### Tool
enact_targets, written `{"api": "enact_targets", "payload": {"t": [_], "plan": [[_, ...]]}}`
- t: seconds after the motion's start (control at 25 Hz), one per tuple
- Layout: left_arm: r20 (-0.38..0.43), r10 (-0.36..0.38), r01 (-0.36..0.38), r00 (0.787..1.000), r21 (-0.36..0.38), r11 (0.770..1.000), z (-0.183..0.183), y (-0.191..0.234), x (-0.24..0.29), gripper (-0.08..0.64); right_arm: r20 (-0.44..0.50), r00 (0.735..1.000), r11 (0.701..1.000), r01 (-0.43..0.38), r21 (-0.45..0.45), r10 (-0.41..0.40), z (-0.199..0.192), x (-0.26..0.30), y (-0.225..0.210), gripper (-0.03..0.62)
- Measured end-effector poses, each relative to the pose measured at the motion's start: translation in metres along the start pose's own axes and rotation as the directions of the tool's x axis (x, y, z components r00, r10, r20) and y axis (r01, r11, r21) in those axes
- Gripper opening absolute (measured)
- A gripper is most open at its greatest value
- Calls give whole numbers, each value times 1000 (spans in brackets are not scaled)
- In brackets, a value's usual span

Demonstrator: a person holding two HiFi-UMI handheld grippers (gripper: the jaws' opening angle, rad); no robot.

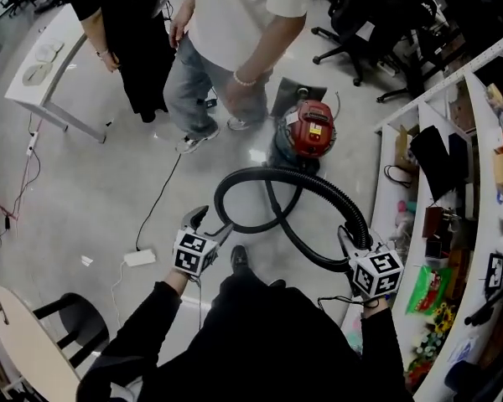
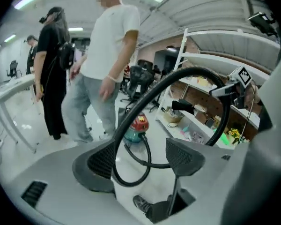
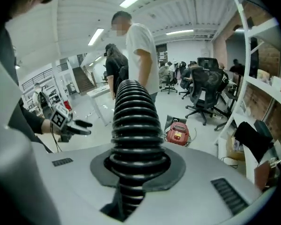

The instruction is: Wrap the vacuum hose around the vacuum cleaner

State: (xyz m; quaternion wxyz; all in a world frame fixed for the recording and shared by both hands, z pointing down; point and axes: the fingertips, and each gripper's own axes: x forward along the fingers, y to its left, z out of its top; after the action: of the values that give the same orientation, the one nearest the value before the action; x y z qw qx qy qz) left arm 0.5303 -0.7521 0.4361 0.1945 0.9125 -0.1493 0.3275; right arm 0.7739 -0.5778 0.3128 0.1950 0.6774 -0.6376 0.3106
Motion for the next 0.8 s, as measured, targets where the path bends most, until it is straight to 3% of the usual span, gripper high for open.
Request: {"api": "enact_targets", "payload": {"t": [0.08,0.12,0.24,0.36,0.48,0.52,0.6,0.64,0.72,0.76,0.8], "plan": [[-69,-67,59,995,-115,992,-23,-3,27,348,25,1000,998,4,62,-5,15,-3,-4,77],[-94,-116,97,989,-190,977,-31,-11,40,348,37,999,996,3,92,-7,22,-4,-7,77],[-149,-261,192,954,-364,911,-48,-51,78,348,66,998,986,-2,165,-9,40,-7,-20,77],[-196,-373,243,907,-478,844,-57,-95,115,348,84,996,981,-26,190,10,51,-4,-33,77],[-235,-464,246,854,-603,759,-64,-139,145,350,93,994,978,-72,198,55,52,1,-47,77],[-248,-485,246,839,-622,744,-64,-153,154,350,95,993,975,-89,203,71,52,3,-54,77],[-258,-500,252,827,-624,739,-54,-173,166,350,89,991,971,-117,207,100,54,9,-66,77],[-238,-489,257,839,-620,742,-40,-177,170,348,84,989,971,-132,197,117,57,13,-72,77],[-127,-401,243,907,-620,746,10,-167,175,348,84,982,973,-179,144,168,64,18,-81,77],[-64,-303,202,951,-613,764,40,-150,173,348,86,976,972,-207,109,198,68,19,-87,77],[-26,-166,120,986,-579,806,69,-125,168,348,86,970,969,-235,77,228,71,20,-93,77]]}}
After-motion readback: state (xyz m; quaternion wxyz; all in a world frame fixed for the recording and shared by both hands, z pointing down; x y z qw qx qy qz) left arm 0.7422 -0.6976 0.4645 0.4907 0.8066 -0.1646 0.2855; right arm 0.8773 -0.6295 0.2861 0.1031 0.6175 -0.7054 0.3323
